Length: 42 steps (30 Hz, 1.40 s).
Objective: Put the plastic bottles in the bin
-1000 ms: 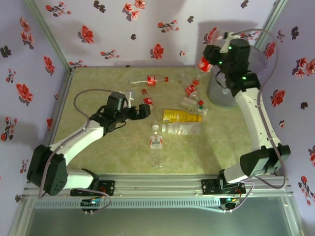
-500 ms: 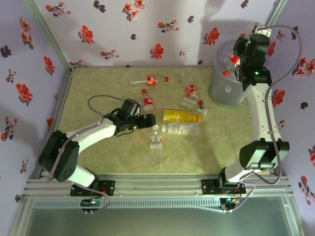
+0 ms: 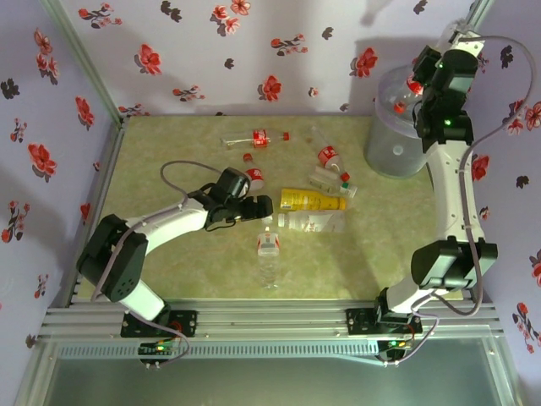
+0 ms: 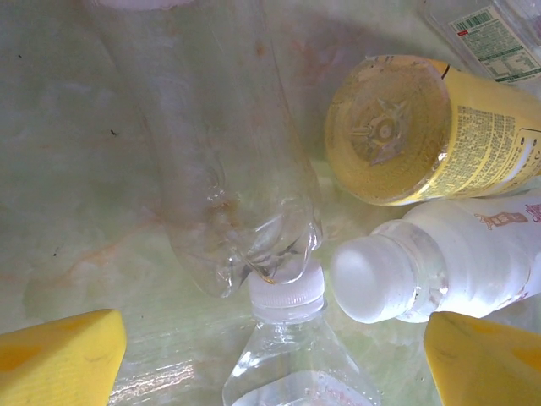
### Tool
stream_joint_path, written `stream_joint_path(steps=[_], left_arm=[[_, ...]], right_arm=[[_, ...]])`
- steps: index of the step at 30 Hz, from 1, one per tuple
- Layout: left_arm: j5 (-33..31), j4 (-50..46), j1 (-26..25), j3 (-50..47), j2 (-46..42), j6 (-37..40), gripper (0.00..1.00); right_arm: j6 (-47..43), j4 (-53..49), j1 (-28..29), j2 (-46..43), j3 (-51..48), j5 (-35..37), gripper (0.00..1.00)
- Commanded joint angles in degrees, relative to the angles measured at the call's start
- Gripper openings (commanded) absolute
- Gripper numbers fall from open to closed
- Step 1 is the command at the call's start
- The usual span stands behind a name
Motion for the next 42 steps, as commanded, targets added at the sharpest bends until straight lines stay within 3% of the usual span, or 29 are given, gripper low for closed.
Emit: stream_joint_path(steps=[1, 12, 22, 30, 35, 42], left_arm=[[-0.91, -1.73, -0.44, 1.89, 0.41, 0.34, 0.92], [-1.00, -0.80, -0.45, 0.61, -0.13, 0.18, 0.92], [-1.17, -0.14, -0.47, -0.29, -0.37, 0.36, 0.92], [-1.53, 0.76, -0.38, -0.64, -0.19, -0.07, 0.92], [-1.49, 0.87, -0.48, -0.61, 0.13, 0.18, 0.92], [-1.48, 0.48, -0.45, -0.69, 0.17, 0.42, 0.92]], right_arm=[[-0.22, 3.72, -0.99, 0.15, 1.90, 2.49, 0.46], [-6.51, 5.66, 1.00, 5.51, 1.98, 4.30, 0.46], [-15.78, 22.17, 1.47, 3.51, -15.59, 4.13, 0.44], [-12.37, 20.77, 1.38, 3.92, -19.40, 1.84, 0.46], [-9.16, 17.13, 1.12, 5.22, -20.24, -0.44, 0.51], [-6.68, 10.83, 0.46, 6.94, -18.54, -2.88, 0.70]])
